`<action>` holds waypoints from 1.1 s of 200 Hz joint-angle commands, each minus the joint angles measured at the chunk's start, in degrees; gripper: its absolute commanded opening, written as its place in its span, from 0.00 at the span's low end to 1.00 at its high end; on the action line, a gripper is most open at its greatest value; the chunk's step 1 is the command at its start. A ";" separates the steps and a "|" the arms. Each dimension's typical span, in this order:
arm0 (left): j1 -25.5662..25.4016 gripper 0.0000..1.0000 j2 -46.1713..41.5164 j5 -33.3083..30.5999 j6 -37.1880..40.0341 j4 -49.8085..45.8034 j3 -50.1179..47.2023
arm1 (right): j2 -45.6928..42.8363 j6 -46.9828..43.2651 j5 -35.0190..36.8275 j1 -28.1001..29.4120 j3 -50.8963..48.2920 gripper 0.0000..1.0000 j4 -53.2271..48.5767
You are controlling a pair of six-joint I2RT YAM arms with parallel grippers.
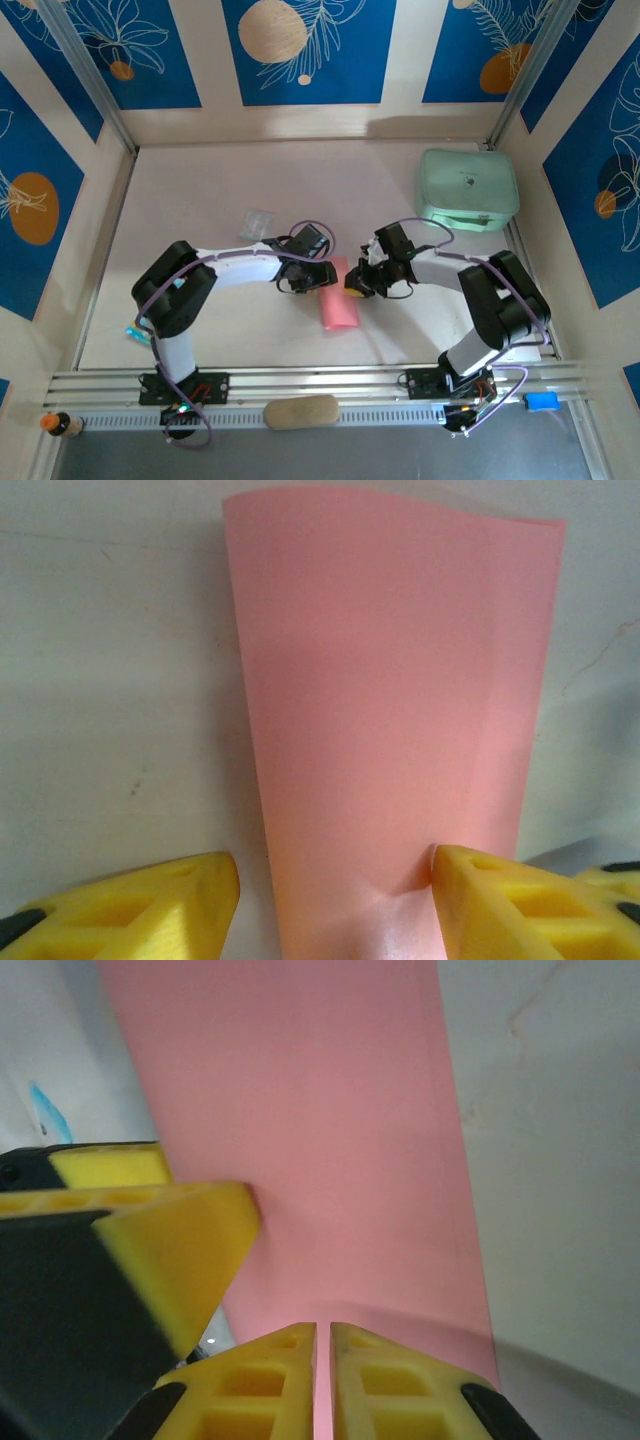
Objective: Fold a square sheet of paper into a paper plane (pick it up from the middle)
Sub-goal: Hold the square sheet of paper at the center of the table.
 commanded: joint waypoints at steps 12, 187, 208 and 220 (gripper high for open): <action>-0.02 0.58 1.02 -2.79 0.87 -2.53 -0.59 | 4.37 0.44 1.86 0.41 0.65 0.11 -1.51; 3.24 0.51 -5.43 11.84 5.16 16.16 -9.51 | 3.50 16.30 2.55 3.79 -4.28 0.10 7.84; 3.18 0.51 -4.22 11.73 4.72 15.26 -9.25 | 3.00 16.23 2.54 3.71 -4.36 0.11 7.85; 3.23 0.53 -3.98 10.59 4.79 13.74 -9.02 | 2.75 15.97 2.54 3.62 -4.43 0.11 7.88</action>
